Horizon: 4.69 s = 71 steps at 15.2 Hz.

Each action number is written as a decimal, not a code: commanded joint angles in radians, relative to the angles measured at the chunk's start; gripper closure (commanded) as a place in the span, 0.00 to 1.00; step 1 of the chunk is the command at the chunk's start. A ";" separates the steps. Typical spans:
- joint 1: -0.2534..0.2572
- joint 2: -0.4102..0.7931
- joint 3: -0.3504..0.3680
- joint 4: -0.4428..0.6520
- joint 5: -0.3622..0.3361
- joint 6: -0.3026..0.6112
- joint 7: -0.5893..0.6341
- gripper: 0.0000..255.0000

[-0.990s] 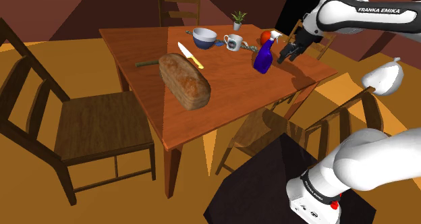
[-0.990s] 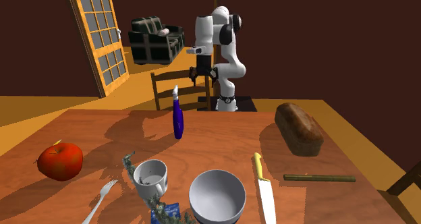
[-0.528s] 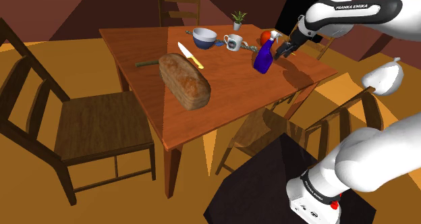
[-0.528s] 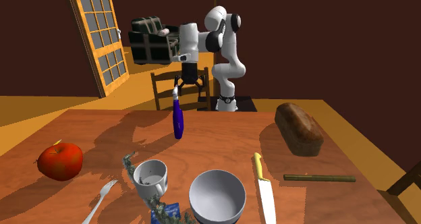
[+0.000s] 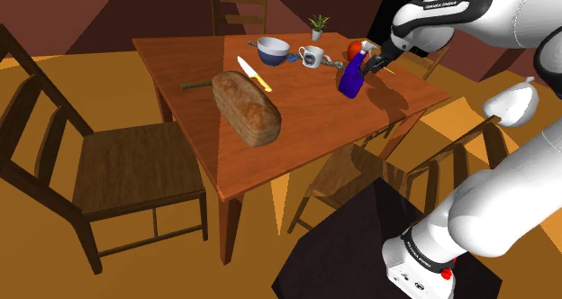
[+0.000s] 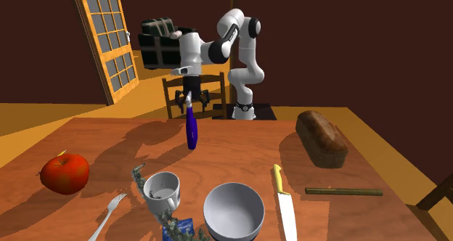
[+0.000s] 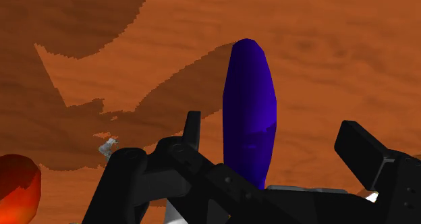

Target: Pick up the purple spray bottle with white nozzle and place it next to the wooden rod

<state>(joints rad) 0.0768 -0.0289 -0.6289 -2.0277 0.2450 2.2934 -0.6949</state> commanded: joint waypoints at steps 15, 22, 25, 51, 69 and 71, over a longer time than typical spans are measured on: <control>0.001 0.062 0.000 -0.011 0.064 0.056 -0.045 1.00; 0.001 0.063 0.000 -0.011 0.065 0.056 -0.045 1.00; 0.002 0.046 -0.001 0.013 0.042 0.022 -0.025 1.00; 0.000 0.004 -0.002 0.319 -0.041 -0.307 0.079 1.00; -0.029 0.096 -0.026 0.659 0.013 -0.577 0.089 1.00; -0.038 0.115 -0.031 0.707 0.027 -0.612 0.088 1.00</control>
<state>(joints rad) 0.0441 0.0750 -0.6565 -1.3469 0.2634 1.7001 -0.6046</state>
